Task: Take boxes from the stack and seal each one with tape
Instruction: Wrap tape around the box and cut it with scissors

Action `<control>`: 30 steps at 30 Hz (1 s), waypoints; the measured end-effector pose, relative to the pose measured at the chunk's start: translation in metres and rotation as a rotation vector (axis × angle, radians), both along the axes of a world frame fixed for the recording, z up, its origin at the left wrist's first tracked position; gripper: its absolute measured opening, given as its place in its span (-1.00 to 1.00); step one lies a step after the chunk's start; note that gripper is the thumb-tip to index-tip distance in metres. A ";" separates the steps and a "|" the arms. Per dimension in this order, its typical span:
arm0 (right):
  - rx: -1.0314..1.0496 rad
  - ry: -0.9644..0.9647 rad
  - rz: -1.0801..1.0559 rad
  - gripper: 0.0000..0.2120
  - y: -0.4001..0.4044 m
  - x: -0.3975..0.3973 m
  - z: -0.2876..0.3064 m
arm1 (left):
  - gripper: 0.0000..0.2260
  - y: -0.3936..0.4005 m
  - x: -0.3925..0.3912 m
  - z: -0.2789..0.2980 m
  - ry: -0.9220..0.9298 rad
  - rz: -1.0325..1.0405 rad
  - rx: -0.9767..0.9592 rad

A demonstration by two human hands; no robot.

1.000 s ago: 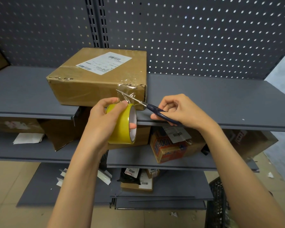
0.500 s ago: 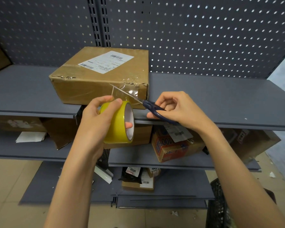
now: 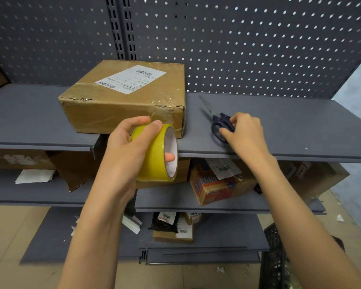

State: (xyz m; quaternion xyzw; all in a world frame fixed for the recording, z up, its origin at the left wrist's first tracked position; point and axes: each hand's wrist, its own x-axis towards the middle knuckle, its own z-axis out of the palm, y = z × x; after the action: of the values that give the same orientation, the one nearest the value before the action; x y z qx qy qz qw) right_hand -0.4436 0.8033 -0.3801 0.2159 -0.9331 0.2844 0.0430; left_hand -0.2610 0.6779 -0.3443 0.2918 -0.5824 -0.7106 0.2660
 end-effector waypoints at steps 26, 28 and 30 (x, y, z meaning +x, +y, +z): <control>-0.502 -0.189 0.811 -0.81 -0.027 0.039 0.029 | -0.75 0.007 -0.002 -0.002 0.007 -0.174 -0.087; -0.492 -0.177 0.797 -0.79 -0.028 0.039 0.029 | -0.74 0.006 -0.002 -0.003 0.008 -0.191 -0.100; -0.478 -0.169 0.786 -0.80 -0.028 0.038 0.029 | -0.74 0.005 -0.002 -0.003 0.008 -0.207 -0.111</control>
State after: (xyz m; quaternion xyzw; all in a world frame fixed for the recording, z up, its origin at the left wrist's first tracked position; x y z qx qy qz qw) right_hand -0.4059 0.7753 -0.3510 0.5131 -0.6892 0.5026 -0.0958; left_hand -0.2634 0.6833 -0.3475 0.2121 -0.6467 -0.7021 0.2093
